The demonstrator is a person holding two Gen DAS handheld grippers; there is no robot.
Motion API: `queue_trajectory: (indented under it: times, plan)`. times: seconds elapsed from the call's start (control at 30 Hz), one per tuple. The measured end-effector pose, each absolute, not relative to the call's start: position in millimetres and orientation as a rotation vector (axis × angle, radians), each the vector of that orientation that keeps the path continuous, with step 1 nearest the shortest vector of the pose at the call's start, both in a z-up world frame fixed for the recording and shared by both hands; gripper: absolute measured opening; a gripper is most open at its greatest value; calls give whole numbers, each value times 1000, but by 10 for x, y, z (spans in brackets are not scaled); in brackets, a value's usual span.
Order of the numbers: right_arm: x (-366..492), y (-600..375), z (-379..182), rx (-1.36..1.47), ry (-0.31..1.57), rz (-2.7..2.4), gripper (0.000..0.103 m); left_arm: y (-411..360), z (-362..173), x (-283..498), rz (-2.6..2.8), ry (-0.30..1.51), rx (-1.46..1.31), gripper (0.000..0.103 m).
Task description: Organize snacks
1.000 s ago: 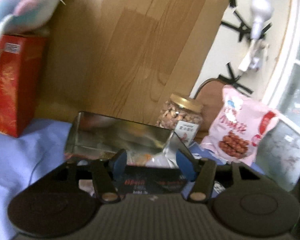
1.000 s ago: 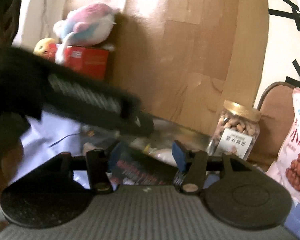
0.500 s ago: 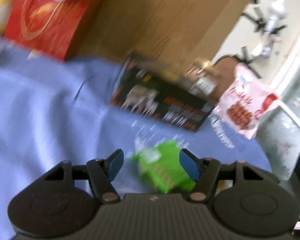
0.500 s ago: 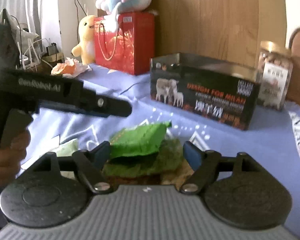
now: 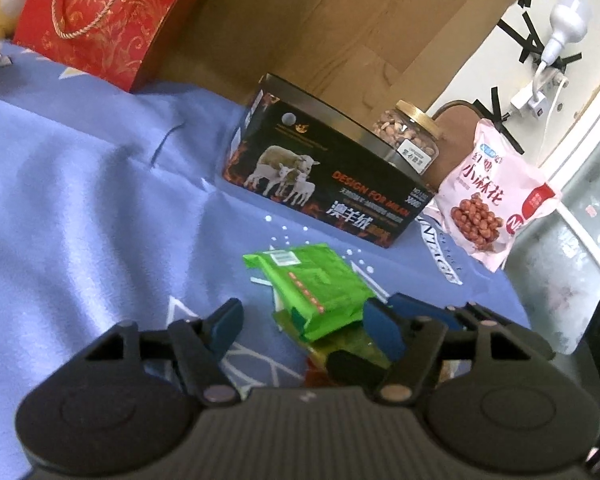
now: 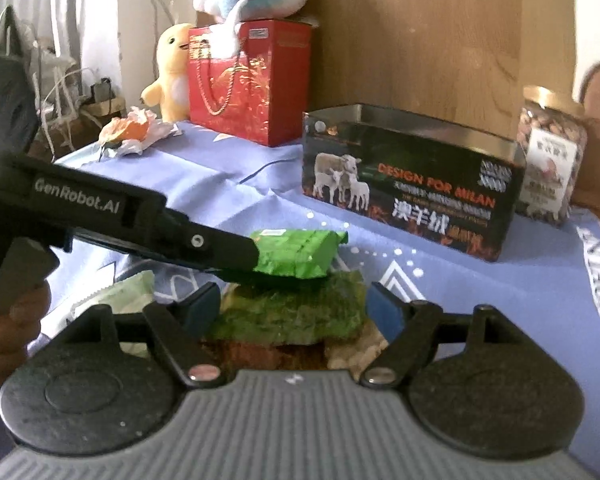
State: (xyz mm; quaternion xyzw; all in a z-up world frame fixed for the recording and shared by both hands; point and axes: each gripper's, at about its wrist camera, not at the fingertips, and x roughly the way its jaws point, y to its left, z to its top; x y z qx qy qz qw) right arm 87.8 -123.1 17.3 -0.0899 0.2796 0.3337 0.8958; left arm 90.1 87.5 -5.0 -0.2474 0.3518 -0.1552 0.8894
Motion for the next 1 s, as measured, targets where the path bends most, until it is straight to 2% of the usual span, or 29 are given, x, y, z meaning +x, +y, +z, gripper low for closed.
queue_trajectory:
  times: [0.2,0.27,0.33,0.47,0.73,1.0]
  plan:
    - [1001,-1044,175,-237,593,732,81,858,18,1025,-353,727,-541,74]
    - [1053,-982,129,-233,619,743,80,817,-2,1092,-360,742,-538,66]
    - [1065,-962,99,-223,611,727,77,764,-74,1155,-345,780,-532,54]
    - [1052,-1021,82,-191,590,717,74,732,-102,1109,-355,763,-514,51]
    - [946,-1097,125,-165,525,713,73,709,-17,995,-369,709,-491,50]
    - [992,-1061,94,-180,570,714,74,686,-107,1026,-363,733,-491,55]
